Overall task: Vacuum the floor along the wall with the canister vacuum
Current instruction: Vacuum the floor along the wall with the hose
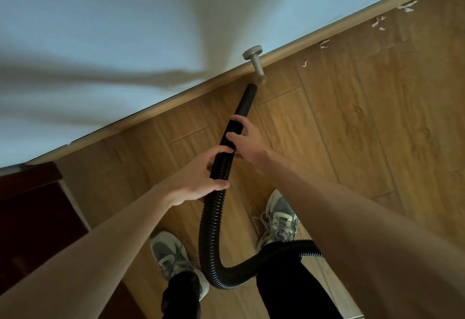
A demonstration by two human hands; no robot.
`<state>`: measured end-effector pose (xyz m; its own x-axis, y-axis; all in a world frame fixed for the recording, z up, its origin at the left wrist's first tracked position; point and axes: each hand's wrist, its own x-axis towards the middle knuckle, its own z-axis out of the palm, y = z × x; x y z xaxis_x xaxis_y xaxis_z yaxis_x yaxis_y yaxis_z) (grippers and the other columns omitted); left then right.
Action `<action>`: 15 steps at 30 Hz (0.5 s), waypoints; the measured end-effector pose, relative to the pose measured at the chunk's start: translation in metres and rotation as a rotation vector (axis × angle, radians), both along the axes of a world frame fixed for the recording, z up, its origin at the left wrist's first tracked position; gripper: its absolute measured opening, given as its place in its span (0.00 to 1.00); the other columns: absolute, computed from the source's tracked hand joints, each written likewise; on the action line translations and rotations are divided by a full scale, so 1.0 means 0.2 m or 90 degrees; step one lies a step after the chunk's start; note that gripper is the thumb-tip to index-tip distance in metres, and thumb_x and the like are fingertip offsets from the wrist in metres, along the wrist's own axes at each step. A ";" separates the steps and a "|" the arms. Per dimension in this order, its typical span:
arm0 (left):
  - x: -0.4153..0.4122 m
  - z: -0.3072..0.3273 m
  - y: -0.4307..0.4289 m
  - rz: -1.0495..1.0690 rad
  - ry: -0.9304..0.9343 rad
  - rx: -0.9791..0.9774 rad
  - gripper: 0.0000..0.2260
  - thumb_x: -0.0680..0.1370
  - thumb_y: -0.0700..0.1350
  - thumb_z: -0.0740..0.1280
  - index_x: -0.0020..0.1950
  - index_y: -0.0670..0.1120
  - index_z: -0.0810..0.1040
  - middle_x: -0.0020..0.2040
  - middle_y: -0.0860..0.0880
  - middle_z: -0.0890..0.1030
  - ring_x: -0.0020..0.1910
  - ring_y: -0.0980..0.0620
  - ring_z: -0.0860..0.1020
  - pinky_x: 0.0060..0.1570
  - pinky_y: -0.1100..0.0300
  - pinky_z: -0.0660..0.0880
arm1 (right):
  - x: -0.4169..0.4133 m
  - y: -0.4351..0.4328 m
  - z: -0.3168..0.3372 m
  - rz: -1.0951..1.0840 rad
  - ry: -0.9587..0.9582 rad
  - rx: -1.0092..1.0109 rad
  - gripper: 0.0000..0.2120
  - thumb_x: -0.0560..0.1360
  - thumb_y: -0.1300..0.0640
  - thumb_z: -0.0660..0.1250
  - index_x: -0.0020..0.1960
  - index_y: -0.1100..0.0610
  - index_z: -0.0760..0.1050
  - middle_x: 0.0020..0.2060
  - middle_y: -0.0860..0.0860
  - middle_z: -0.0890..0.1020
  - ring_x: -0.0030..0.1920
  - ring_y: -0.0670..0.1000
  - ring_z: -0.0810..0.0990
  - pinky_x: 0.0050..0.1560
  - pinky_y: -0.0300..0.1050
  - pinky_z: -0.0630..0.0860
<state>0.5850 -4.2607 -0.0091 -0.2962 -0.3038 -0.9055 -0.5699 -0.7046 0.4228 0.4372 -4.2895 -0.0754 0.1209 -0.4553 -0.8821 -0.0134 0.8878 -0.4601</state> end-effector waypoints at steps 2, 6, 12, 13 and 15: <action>0.03 0.00 0.01 0.029 -0.001 0.011 0.29 0.76 0.38 0.72 0.70 0.61 0.67 0.56 0.48 0.78 0.51 0.50 0.81 0.40 0.60 0.80 | 0.04 -0.01 -0.01 0.023 -0.003 -0.007 0.24 0.79 0.63 0.62 0.72 0.47 0.66 0.60 0.54 0.75 0.49 0.51 0.81 0.42 0.46 0.84; 0.05 -0.02 0.03 0.046 -0.008 0.015 0.29 0.76 0.37 0.72 0.69 0.62 0.68 0.56 0.46 0.78 0.52 0.48 0.81 0.42 0.56 0.81 | 0.07 -0.02 -0.02 0.048 -0.001 -0.018 0.24 0.79 0.64 0.62 0.71 0.47 0.66 0.62 0.54 0.73 0.52 0.53 0.80 0.44 0.48 0.84; -0.09 -0.05 -0.05 0.009 0.022 -0.020 0.29 0.76 0.36 0.72 0.70 0.59 0.67 0.56 0.51 0.77 0.54 0.51 0.79 0.46 0.57 0.80 | -0.08 -0.07 -0.03 0.010 0.004 -0.012 0.24 0.79 0.65 0.61 0.71 0.46 0.67 0.61 0.55 0.74 0.51 0.52 0.81 0.35 0.41 0.82; -0.12 -0.06 -0.08 -0.003 0.029 -0.025 0.29 0.76 0.36 0.72 0.70 0.59 0.68 0.56 0.52 0.76 0.54 0.51 0.79 0.47 0.57 0.81 | -0.12 -0.09 -0.03 -0.003 0.001 -0.006 0.24 0.79 0.65 0.61 0.70 0.46 0.67 0.61 0.55 0.74 0.51 0.52 0.81 0.34 0.40 0.81; -0.20 -0.08 -0.13 -0.030 0.038 -0.034 0.28 0.76 0.36 0.71 0.69 0.59 0.68 0.59 0.52 0.75 0.56 0.52 0.78 0.47 0.57 0.81 | -0.21 -0.12 -0.03 -0.026 -0.001 0.001 0.24 0.79 0.66 0.60 0.70 0.46 0.67 0.60 0.55 0.74 0.51 0.52 0.80 0.32 0.39 0.81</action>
